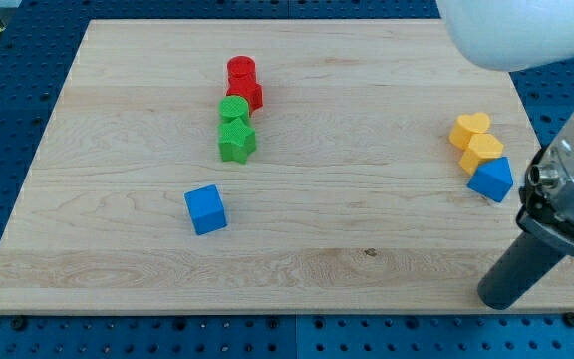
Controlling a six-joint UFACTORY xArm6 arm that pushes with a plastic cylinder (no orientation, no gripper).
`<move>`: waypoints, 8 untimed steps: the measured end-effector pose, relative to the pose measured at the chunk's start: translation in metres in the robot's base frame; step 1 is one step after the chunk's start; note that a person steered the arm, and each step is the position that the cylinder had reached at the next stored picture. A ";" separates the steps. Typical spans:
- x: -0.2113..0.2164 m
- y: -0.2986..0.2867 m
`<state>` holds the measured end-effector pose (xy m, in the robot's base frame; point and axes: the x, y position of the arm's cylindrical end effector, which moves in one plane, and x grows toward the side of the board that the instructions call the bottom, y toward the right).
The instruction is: Touch the left side of blue cube
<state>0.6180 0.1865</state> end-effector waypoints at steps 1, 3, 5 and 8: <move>0.001 -0.018; 0.000 -0.032; 0.001 -0.115; -0.038 -0.322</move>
<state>0.5801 -0.1351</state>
